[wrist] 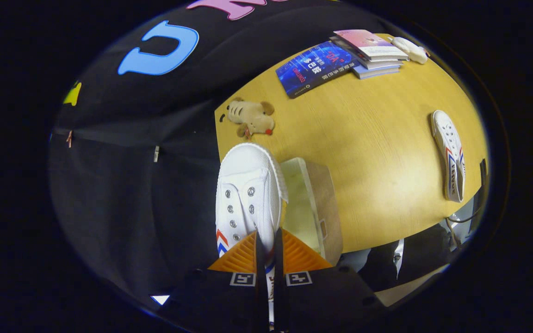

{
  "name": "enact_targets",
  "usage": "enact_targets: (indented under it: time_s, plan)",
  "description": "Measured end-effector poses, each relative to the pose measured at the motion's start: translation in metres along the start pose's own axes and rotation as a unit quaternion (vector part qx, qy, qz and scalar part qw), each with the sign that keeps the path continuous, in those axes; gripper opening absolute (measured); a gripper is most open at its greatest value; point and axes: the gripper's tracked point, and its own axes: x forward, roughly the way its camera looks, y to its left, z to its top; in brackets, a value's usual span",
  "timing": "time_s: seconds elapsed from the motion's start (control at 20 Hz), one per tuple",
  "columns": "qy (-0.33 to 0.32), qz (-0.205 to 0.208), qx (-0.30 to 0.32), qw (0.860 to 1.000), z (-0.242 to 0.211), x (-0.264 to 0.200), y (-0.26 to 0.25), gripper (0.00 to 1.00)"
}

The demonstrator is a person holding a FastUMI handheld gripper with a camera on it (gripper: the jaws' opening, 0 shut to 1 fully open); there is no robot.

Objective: Open the storage box then place both shoes into the box .Put the left shoe in first, then the right shoe, with the right side of both shoes facing outward in a uniform manner.

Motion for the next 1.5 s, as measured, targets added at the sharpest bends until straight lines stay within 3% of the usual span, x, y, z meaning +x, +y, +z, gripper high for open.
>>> enact_targets:
  time_s: [0.75,0.95,1.0,1.1,1.15,1.3,1.35,1.5]
  plan:
    - [0.048,-0.092,-0.024,0.994,-0.054,0.107,0.004,0.09]
    - [0.055,-0.077,-0.014,0.995,-0.056,0.120,0.009,0.11]
    - [0.055,-0.056,-0.009,0.997,-0.056,0.122,0.017,0.14]
    - [0.059,-0.013,0.009,0.998,-0.049,0.129,0.033,0.31]
    - [0.056,-0.003,0.010,0.998,-0.046,0.117,0.039,0.48]
    - [0.042,0.012,-0.008,0.999,-0.032,0.106,0.044,0.78]
    - [0.040,0.020,-0.008,0.999,-0.030,0.100,0.045,0.84]
    - [0.048,0.050,-0.004,0.998,-0.029,0.077,0.048,0.84]
